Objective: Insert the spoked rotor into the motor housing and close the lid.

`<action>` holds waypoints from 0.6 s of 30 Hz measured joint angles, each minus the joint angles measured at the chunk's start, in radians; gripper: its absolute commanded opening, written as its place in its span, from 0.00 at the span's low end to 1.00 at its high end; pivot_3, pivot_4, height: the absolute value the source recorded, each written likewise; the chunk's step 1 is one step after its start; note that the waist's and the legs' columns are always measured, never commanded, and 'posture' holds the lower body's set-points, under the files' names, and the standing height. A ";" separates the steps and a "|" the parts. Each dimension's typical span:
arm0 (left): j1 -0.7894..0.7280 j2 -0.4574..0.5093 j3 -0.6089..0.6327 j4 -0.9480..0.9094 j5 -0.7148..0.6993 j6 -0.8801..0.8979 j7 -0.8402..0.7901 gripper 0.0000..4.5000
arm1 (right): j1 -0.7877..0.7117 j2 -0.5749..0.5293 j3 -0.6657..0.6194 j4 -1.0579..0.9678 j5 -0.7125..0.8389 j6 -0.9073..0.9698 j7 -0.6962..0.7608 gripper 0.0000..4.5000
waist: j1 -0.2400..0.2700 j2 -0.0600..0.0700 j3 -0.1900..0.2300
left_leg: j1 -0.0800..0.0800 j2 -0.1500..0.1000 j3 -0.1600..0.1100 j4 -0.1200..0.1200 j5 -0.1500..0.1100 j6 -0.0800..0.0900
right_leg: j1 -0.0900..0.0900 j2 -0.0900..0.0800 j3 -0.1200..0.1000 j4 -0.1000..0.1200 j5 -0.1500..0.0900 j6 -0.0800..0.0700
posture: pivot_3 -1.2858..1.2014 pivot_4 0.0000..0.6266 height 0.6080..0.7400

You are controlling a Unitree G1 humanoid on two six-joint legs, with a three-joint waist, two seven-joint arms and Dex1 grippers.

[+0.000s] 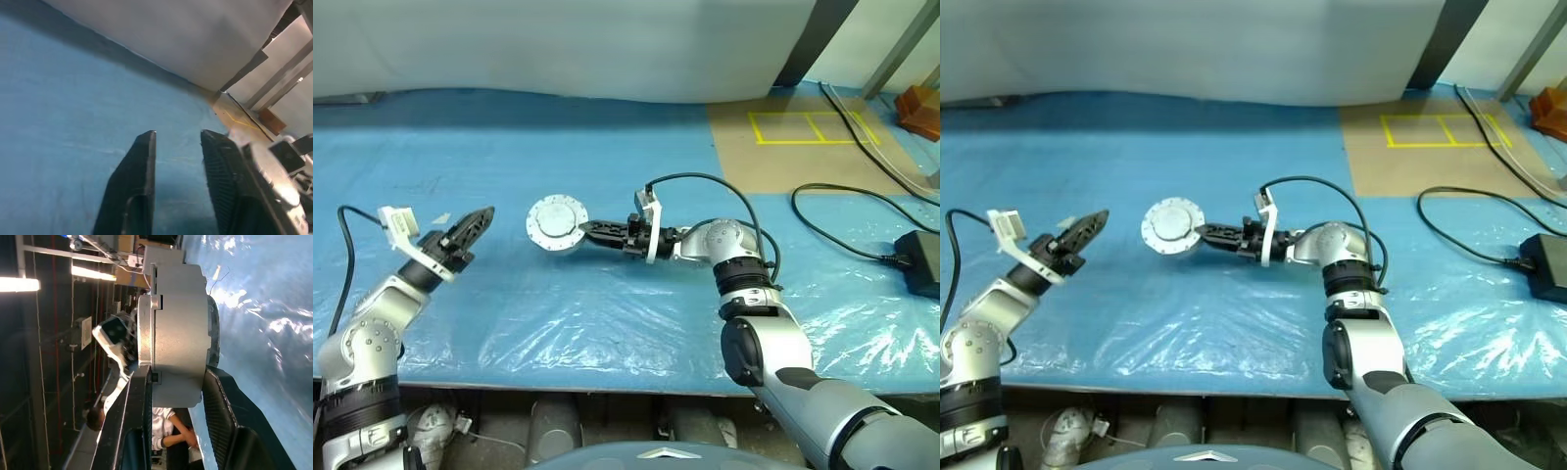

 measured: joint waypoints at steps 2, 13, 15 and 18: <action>0.025 -0.018 0.018 -0.003 -0.057 0.037 0.004 0.66 | 0.000 -0.002 -0.006 -0.028 0.014 0.006 -0.006 0.25 | 0.003 -0.001 0.000 | 0.000 0.000 0.000 0.001 0.000 0.000 | 0.000 0.000 0.000 0.001 0.000 0.000 | 0.52 0.24 1.00; 0.088 -0.095 -0.009 -0.150 -0.223 0.136 0.089 0.99 | -0.034 0.004 -0.030 -0.065 0.083 0.024 -0.041 0.25 | 0.011 -0.002 0.001 | 0.000 0.000 0.000 0.004 0.000 0.000 | 0.000 0.000 0.001 0.005 0.000 0.000 | 0.52 0.24 1.00; 0.080 -0.113 -0.016 -0.160 -0.227 0.130 0.095 0.99 | -0.039 0.003 -0.030 -0.074 0.090 0.024 -0.046 0.25 | 0.012 -0.002 0.001 | 0.001 0.000 0.000 0.004 0.000 0.000 | 0.000 0.000 0.001 0.005 0.000 0.000 | 0.52 0.24 1.00; 0.064 -0.137 -0.025 -0.160 -0.245 0.126 0.112 0.99 | -0.039 0.000 -0.030 -0.080 0.098 0.026 -0.049 0.25 | 0.013 -0.002 0.001 | 0.001 0.000 0.000 0.004 0.000 0.000 | 0.000 0.000 0.001 0.005 0.000 0.000 | 0.52 0.24 1.00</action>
